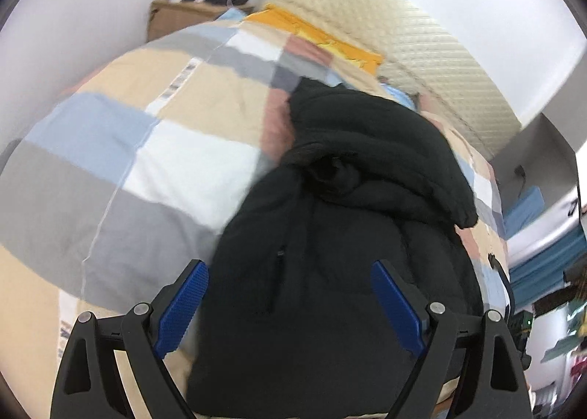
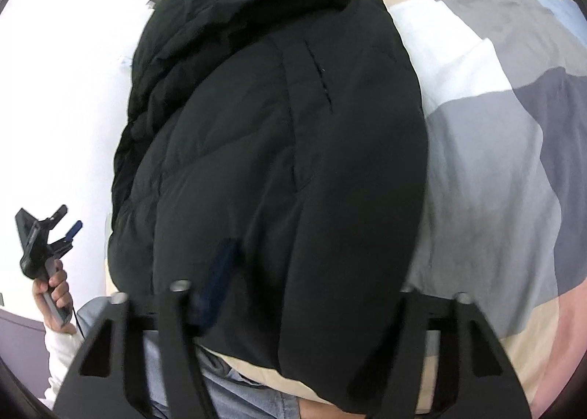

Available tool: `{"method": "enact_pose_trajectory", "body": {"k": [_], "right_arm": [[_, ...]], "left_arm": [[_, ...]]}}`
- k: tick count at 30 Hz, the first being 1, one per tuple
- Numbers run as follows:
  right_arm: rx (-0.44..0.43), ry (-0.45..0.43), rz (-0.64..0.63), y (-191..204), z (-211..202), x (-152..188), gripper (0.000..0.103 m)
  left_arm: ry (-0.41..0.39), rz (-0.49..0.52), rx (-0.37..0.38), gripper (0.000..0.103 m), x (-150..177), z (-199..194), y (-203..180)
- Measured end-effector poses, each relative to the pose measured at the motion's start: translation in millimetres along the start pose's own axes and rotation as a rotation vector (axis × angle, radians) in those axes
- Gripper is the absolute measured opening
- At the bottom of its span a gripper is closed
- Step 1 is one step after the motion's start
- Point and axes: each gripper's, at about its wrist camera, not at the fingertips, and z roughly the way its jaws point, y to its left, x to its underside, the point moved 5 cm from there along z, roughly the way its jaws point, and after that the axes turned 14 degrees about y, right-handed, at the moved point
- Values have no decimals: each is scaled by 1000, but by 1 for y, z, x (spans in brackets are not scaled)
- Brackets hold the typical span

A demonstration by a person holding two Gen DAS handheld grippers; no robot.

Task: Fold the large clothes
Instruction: 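Grasp the jacket hem with both grippers and lift it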

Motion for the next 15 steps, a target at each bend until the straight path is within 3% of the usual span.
{"method": "enact_pose_trajectory", "body": {"k": [2, 4, 6, 10, 12, 15], "right_arm": [[-6, -11, 1, 1, -2, 1, 22], [-21, -29, 1, 0, -8, 1, 17], [-26, -46, -10, 0, -14, 2, 16], [-8, -57, -7, 2, -14, -1, 16], [16, -47, 3, -1, -12, -1, 16], [22, -31, 29, -5, -7, -2, 16]], "left_arm": [[60, -25, 25, 90, 3, 8, 15], [187, -34, 83, 90, 10, 27, 26], [315, -31, 116, 90, 19, 51, 33], [459, -69, 141, 90, 32, 81, 44], [511, -73, 171, 90, 35, 91, 44], [548, -69, 127, 90, 36, 101, 49]]}}
